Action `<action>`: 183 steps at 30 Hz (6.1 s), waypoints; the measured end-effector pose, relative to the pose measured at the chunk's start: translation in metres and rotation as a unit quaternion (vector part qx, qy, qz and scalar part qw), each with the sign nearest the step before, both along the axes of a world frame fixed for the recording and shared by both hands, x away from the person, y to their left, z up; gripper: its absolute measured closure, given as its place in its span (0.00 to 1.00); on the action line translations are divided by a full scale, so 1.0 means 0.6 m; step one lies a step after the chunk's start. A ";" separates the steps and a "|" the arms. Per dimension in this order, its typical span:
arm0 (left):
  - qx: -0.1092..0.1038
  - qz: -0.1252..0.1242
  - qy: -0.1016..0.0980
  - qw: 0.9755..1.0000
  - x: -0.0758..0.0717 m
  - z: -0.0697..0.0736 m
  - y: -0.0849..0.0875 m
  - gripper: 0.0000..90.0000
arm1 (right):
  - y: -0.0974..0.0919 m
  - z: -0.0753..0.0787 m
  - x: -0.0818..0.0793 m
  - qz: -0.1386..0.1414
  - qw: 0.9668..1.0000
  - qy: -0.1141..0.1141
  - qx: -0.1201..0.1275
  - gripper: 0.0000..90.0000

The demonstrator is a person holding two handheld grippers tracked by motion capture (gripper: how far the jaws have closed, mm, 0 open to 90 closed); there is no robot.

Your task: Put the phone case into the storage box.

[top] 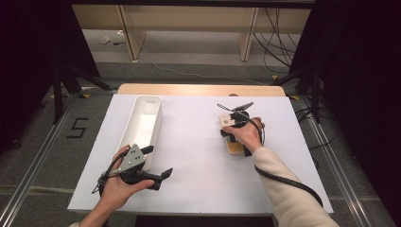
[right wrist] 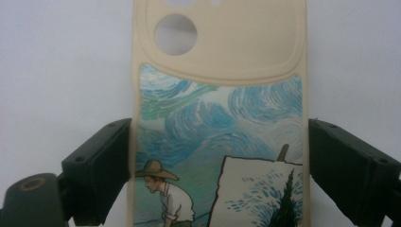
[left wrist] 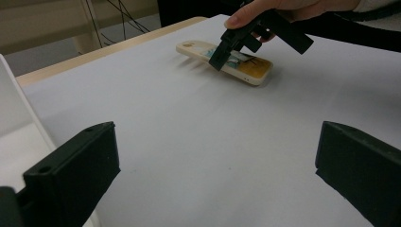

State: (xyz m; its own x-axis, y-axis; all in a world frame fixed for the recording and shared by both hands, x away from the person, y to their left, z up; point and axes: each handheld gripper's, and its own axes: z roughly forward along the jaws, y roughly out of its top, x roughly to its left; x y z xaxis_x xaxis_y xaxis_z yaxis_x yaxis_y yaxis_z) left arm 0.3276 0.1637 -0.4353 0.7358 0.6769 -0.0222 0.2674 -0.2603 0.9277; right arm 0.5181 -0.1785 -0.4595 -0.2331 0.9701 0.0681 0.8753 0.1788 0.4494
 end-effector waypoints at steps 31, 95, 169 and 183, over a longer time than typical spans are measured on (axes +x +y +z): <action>-0.001 0.004 -0.002 1.000 0.005 0.004 -0.004 0.00 | -0.066 0.052 -0.128 0.166 0.962 -0.191 0.102 0.13; -0.040 -0.068 0.002 0.997 0.108 0.066 -0.196 0.08 | -0.027 0.051 -0.226 0.248 0.922 -0.268 0.130 0.13; -0.099 -0.031 0.090 0.991 0.146 0.051 -0.235 0.88 | -0.011 0.047 -0.233 0.247 0.914 -0.292 0.132 0.49; -0.112 -0.039 0.083 0.989 0.145 0.070 -0.218 0.95 | -0.031 0.061 -0.225 0.236 0.917 -0.297 0.123 0.25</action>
State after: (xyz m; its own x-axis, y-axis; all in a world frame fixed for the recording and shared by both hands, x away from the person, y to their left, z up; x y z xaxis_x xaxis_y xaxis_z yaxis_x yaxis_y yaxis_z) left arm 0.4143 0.0330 -0.3931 0.7598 0.5820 -0.2900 0.4074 -0.0785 0.9099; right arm 0.3833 -0.1973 -0.4228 -0.6892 0.7246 -0.0041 0.3147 0.3044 0.8991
